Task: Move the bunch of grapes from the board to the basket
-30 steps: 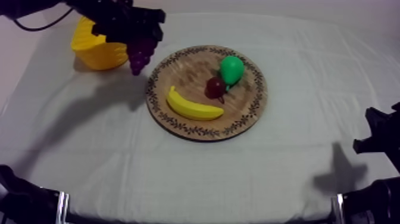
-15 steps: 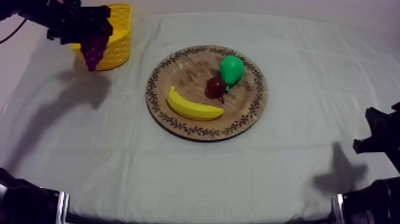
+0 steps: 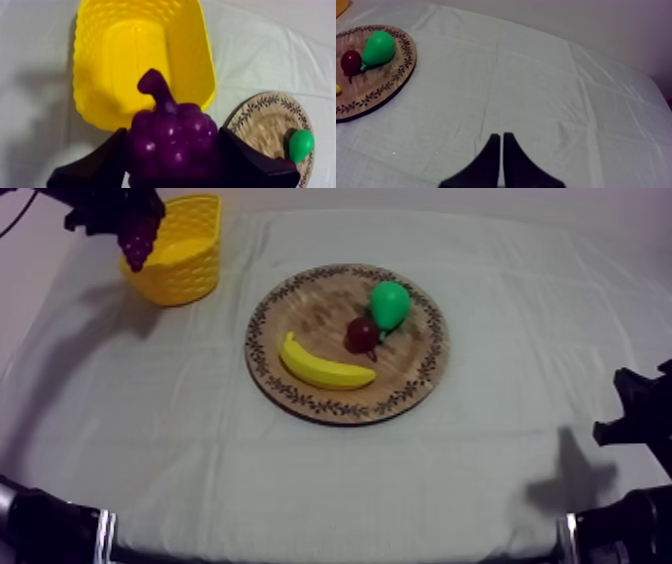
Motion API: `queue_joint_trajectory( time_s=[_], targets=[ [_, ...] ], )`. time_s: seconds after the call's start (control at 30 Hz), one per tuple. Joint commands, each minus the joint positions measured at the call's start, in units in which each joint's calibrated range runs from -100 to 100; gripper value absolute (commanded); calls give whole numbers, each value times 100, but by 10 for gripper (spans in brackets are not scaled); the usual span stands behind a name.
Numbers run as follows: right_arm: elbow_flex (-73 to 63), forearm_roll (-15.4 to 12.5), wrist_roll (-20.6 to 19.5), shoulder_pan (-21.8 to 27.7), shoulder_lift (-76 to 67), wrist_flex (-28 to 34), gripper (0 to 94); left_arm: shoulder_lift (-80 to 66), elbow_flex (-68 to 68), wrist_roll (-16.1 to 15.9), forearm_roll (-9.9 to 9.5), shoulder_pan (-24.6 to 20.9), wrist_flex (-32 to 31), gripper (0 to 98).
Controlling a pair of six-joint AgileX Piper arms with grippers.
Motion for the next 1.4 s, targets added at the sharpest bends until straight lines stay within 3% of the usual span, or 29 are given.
queue_joint_trajectory(
  time_s=[0.0,0.27,0.83,1.17,1.37],
  targets=[
    [-1,1,1,1,-2,-4,5,279,-439,-7,-6,-6,42,470],
    [-1,1,1,1,-2,-4,5,1501,-1982,-62,-39,-17,327,475],
    [-1,1,1,1,-2,-4,5,3869,-4841,39,-477,-46,994,490],
    [-1,1,1,1,-2,-4,5,4495,-5531,39,-500,-58,1155,500],
    [-1,1,1,1,-2,-4,5,4463,-5386,29,-496,-56,902,635]
  ],
)
